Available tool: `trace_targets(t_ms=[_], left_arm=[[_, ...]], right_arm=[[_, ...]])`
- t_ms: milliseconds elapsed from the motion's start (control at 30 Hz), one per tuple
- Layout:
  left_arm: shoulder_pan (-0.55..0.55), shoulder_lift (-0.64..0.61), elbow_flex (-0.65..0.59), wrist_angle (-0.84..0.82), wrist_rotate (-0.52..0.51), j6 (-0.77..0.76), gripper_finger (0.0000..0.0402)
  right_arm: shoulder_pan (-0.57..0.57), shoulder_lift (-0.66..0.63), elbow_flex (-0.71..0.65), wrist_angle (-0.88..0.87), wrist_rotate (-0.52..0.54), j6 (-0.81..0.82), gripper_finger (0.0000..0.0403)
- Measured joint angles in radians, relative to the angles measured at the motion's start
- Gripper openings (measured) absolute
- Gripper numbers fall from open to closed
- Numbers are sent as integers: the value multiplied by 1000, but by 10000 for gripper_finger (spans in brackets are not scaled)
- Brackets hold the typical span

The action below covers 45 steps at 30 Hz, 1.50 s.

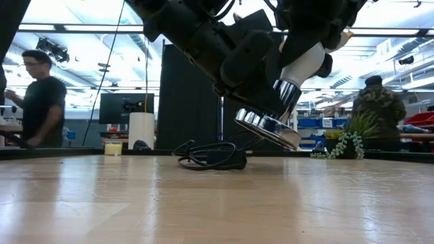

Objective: Screw lightbulb
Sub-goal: Insert the light bulb into the lamp

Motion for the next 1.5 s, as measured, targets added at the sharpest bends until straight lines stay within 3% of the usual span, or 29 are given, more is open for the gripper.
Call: trace_targets(t_ms=[200,633,1133,1500], left_arm=[[2,0,0,-3,-3,-5,179],[3,-4,5,21,-4,-31,179],[3,-4,5,29,72,-33,179],[3,-4,5,29,90,-31,179]], right_arm=[[4,-1,1,-30,-6,-27,353],[10,-3,77,-137,14,-164,347],[39,-4,77,-174,37,-563,347],[55,-4,77,-183,55,-672,347]])
